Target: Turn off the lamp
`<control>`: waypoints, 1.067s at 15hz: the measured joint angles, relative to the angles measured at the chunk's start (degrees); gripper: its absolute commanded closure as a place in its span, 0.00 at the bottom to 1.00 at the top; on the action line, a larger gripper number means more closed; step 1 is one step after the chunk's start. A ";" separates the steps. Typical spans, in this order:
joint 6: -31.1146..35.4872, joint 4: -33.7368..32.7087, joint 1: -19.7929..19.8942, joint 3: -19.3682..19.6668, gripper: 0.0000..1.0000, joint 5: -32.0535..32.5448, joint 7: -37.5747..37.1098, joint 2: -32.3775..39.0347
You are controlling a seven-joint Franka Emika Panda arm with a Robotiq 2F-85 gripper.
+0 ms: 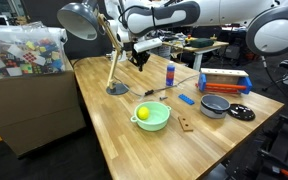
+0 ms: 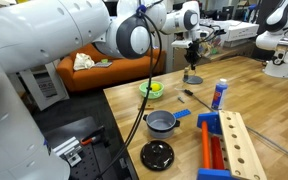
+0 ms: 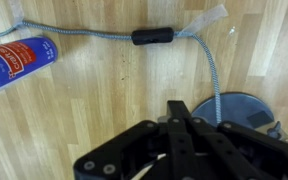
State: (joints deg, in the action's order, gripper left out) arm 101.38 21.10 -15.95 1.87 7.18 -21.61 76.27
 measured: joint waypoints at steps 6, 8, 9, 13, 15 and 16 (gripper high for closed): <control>-1.43 -0.59 -0.88 1.85 1.00 0.00 -1.10 -2.32; -2.34 -0.60 -0.48 2.72 1.00 0.00 -2.25 -3.19; -2.82 -0.60 -0.27 3.10 1.00 0.00 -2.93 -3.60; -3.56 -0.60 0.20 3.61 0.73 -0.13 -6.56 -4.26; -3.81 -0.59 0.16 3.42 0.94 -0.69 -7.77 -4.47; -3.81 -0.53 0.12 3.42 0.87 -0.68 -7.77 -4.42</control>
State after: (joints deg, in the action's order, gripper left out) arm 97.57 20.57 -15.83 5.29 6.50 -29.38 71.85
